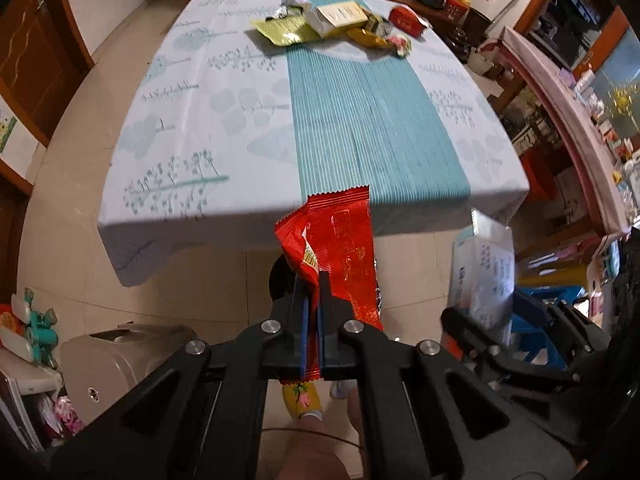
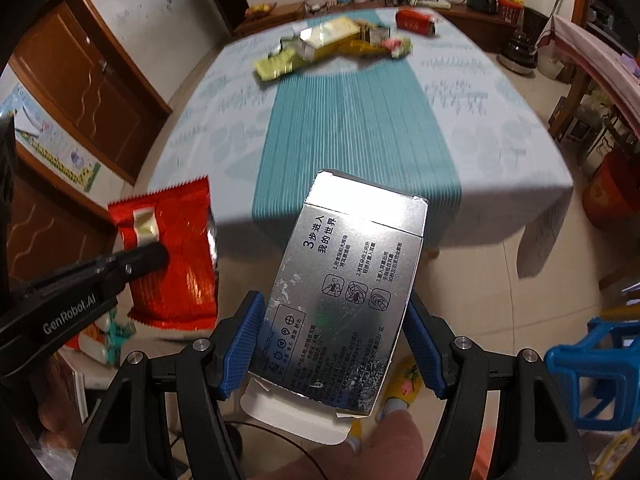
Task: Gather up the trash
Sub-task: 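Lower both items under the table into the black bin and open both tools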
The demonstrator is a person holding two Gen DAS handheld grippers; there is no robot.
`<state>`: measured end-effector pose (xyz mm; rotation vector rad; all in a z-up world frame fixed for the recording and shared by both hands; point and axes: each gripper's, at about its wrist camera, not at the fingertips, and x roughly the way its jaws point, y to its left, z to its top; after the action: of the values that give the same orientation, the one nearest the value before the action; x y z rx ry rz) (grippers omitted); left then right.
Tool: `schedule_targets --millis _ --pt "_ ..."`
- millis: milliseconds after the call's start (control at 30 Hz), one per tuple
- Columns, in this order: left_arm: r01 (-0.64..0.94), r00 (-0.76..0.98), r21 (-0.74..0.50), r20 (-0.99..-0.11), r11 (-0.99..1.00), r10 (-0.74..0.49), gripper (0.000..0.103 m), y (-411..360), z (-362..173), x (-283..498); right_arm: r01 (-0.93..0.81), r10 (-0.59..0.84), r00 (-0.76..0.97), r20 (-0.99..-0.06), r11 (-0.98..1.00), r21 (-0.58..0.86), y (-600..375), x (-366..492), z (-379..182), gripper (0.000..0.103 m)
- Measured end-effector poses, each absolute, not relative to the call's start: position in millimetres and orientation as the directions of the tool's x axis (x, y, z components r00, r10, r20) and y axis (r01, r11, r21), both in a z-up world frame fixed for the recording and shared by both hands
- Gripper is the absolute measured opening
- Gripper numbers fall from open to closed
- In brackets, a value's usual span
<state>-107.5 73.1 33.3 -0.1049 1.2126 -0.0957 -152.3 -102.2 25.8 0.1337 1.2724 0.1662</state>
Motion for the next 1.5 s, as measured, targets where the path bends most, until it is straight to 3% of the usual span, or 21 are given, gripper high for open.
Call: schedule_targets --millis 300,833,933,1000,1067,1100,1167,1500 --pt "0.008 0.248 -0.136 -0.959 0.991 -0.134 0.001 55 -64 -119 -0.004 0.221 0.134 -0.966 0.975 0.223 -110 -184 -87 0.069" --pt "0.001 0.259 -0.085 -0.962 0.996 -0.082 0.002 32 -320 -74 -0.135 0.31 0.11 -0.944 0.946 0.295 -104 -153 -364 0.071" --pt "-0.019 0.229 -0.082 -0.971 0.996 -0.076 0.015 35 -354 -67 -0.17 0.324 0.097 -0.941 0.937 0.305 -90 -147 -396 0.073" --pt "-0.043 0.209 -0.09 -0.975 0.995 -0.079 0.05 41 -372 -65 -0.191 0.316 0.09 -0.944 0.936 0.296 -82 -142 -412 0.076" --pt "-0.053 0.211 -0.089 -0.975 0.995 -0.076 0.066 45 -380 -64 -0.214 0.297 0.104 -0.949 0.939 0.27 -73 -140 -421 0.08" --pt "-0.058 0.213 -0.08 -0.975 0.995 -0.066 0.066 47 -384 -64 -0.225 0.282 0.109 -0.953 0.941 0.253 -70 -141 -424 0.086" --pt "-0.068 0.207 -0.063 -0.977 0.996 -0.048 0.066 50 -388 -63 -0.235 0.264 0.123 -0.956 0.944 0.231 -68 -142 -426 0.089" --pt "-0.085 0.208 0.013 -0.978 0.996 0.03 0.066 51 -376 -61 -0.216 0.277 0.13 -0.952 0.945 0.245 -94 -132 -417 0.089"
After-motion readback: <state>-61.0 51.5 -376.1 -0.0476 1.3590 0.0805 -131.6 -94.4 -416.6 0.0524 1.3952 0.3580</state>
